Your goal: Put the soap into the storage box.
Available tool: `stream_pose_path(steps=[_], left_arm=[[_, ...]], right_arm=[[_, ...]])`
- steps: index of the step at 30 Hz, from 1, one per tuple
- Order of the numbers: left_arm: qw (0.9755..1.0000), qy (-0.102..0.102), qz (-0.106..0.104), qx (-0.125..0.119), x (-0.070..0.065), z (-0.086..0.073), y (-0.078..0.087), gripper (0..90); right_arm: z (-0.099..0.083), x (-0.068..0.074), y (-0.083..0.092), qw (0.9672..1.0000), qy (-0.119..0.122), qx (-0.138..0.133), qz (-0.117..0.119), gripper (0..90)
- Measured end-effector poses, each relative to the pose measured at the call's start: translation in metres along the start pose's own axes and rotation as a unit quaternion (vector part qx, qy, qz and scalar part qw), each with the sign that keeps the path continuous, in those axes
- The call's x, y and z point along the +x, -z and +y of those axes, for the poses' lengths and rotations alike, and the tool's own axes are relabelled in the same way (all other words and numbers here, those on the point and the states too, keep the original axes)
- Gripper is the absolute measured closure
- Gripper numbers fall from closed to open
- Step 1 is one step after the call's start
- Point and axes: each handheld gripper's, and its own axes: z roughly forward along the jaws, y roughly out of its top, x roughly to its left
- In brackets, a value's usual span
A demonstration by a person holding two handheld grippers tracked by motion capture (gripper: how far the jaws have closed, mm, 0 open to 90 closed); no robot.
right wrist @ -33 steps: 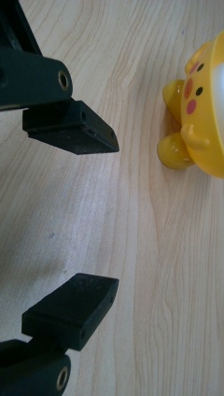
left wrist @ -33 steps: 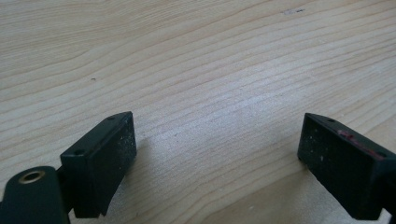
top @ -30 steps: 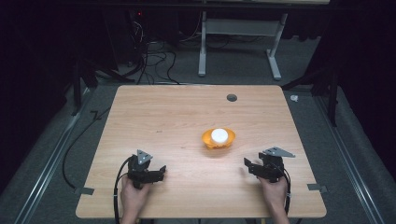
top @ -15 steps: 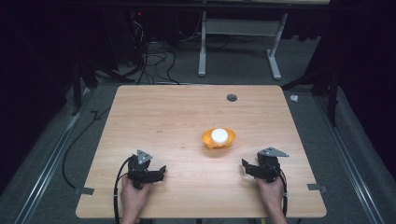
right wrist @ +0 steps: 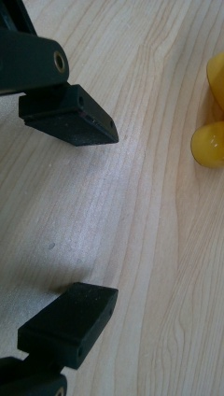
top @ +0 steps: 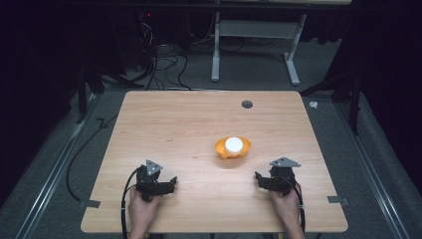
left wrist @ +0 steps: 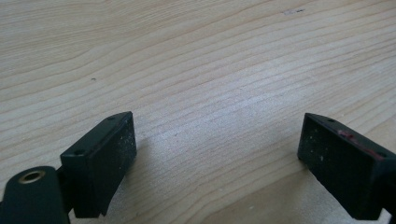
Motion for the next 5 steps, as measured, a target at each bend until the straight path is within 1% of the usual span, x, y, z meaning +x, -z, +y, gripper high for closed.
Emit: stream_pose_path(steps=[5], left_arm=[[1.0000, 0.000, 0.000, 0.000, 0.0000, 0.0000, 0.0000, 11.8]], right_arm=[[-0.0001, 0.0002, 0.0002, 1.0000, 0.002, 0.001, 0.003, 22.3]])
